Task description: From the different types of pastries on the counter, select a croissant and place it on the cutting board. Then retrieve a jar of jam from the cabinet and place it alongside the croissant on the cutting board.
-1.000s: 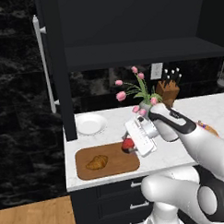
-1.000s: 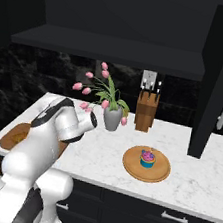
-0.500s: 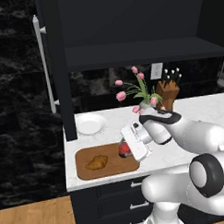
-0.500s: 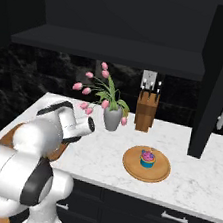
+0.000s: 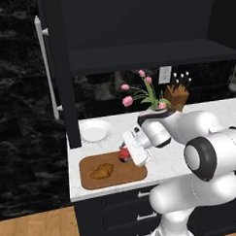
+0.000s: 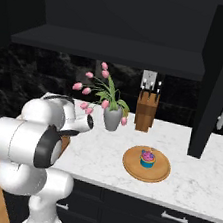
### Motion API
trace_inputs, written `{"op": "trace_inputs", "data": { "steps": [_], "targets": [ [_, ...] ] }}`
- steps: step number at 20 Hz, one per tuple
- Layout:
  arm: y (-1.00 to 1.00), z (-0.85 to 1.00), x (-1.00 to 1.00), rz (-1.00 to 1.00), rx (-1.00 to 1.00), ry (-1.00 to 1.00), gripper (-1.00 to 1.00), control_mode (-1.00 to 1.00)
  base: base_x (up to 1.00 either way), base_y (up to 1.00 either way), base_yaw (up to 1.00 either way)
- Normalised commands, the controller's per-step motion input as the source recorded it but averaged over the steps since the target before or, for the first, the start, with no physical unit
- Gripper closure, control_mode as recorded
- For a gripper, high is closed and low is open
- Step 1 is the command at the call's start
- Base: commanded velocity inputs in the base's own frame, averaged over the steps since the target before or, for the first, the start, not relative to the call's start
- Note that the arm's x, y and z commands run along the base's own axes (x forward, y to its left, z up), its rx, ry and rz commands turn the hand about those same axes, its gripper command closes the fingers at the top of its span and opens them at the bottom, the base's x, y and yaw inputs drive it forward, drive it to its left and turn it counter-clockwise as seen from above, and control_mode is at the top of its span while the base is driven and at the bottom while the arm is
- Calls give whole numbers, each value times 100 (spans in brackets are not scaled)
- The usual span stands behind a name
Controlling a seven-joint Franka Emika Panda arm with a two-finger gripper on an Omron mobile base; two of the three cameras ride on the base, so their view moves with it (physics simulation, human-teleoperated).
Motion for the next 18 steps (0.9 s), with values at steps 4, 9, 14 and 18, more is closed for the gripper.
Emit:
{"op": "trace_inputs", "data": {
  "steps": [4,9,14,18],
  "targets": [
    [8,-4,11,0,0,-1,-100,-100,0,0,0],
    [1,-4,-3,0,0,-1,-100,-100,0,0,0],
    [1,16,-5,0,3,-3,-100,-100,0,0,0],
    [-6,56,-6,-3,9,-5,-100,-100,0,0,0]
  ]
}}
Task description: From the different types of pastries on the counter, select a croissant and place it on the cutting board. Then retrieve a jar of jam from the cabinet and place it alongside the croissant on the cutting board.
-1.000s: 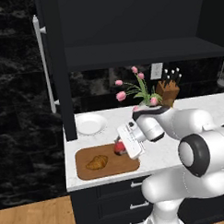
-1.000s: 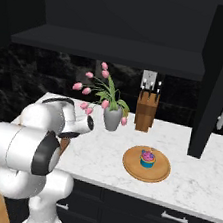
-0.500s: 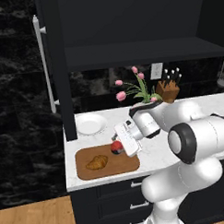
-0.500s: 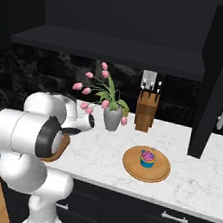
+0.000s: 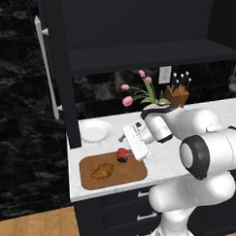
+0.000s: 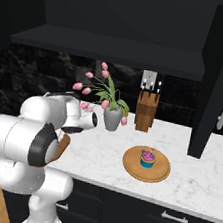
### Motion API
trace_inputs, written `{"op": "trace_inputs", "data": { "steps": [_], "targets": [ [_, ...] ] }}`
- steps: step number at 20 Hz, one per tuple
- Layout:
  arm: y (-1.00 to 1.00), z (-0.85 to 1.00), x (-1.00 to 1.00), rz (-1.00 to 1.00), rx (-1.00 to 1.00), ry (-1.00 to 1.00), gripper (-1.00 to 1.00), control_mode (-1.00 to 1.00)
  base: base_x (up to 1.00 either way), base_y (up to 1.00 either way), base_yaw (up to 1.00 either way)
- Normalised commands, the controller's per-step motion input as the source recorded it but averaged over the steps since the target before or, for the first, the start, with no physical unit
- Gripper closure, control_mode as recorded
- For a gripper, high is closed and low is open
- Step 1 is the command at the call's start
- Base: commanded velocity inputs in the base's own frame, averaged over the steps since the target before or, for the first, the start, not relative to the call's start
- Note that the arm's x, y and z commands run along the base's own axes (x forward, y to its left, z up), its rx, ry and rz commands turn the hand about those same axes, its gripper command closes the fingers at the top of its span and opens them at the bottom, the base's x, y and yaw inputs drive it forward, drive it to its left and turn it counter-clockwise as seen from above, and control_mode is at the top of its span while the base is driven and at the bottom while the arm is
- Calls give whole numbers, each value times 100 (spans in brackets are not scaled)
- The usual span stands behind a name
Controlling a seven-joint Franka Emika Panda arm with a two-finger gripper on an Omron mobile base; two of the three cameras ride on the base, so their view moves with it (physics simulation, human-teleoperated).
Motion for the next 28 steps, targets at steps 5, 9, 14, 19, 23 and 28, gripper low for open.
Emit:
{"op": "trace_inputs", "data": {
  "steps": [5,9,14,19,23,28],
  "targets": [
    [-42,32,-34,-5,4,-4,-100,-100,0,0,0],
    [-90,0,-46,-2,0,0,-100,-100,0,0,0],
    [-94,1,-59,0,3,-2,-100,-100,0,0,0],
    [-73,2,-68,0,9,-9,-100,-100,0,0,0],
    [-7,0,-10,0,0,0,-100,-100,0,0,0],
    [-1,0,0,0,0,0,-100,-100,0,0,0]
  ]
}}
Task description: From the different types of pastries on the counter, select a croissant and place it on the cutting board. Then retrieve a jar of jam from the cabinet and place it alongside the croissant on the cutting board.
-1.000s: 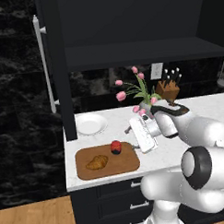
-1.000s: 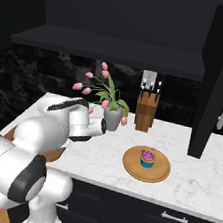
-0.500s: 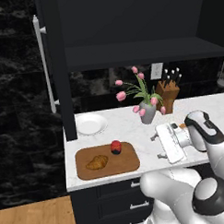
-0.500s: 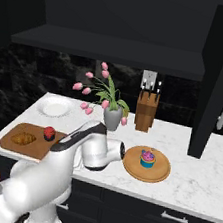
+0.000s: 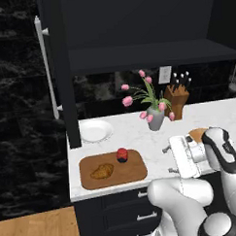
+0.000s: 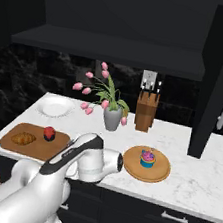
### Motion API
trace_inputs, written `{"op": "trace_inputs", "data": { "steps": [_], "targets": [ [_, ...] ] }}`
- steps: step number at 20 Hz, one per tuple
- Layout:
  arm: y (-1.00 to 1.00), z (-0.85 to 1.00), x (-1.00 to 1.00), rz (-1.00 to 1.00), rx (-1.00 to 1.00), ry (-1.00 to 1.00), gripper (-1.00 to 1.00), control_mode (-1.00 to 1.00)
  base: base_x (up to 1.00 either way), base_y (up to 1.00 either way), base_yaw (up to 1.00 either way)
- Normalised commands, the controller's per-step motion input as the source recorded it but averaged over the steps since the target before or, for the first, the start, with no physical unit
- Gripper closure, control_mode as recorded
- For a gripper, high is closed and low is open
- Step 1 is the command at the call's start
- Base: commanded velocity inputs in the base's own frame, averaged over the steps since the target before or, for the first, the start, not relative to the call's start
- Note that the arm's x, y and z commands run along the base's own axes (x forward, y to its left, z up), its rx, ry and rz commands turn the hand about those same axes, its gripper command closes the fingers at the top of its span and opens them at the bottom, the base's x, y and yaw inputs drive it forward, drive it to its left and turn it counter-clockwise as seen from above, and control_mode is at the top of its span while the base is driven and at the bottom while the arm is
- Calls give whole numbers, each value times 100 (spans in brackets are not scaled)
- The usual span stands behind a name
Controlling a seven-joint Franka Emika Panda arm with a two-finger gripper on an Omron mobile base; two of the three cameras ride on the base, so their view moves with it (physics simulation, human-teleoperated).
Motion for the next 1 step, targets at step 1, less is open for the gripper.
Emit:
{"op": "trace_inputs", "data": {
  "steps": [1],
  "targets": [
    [-10,0,0,0,0,0,-100,-100,0,0,0]
  ]
}}
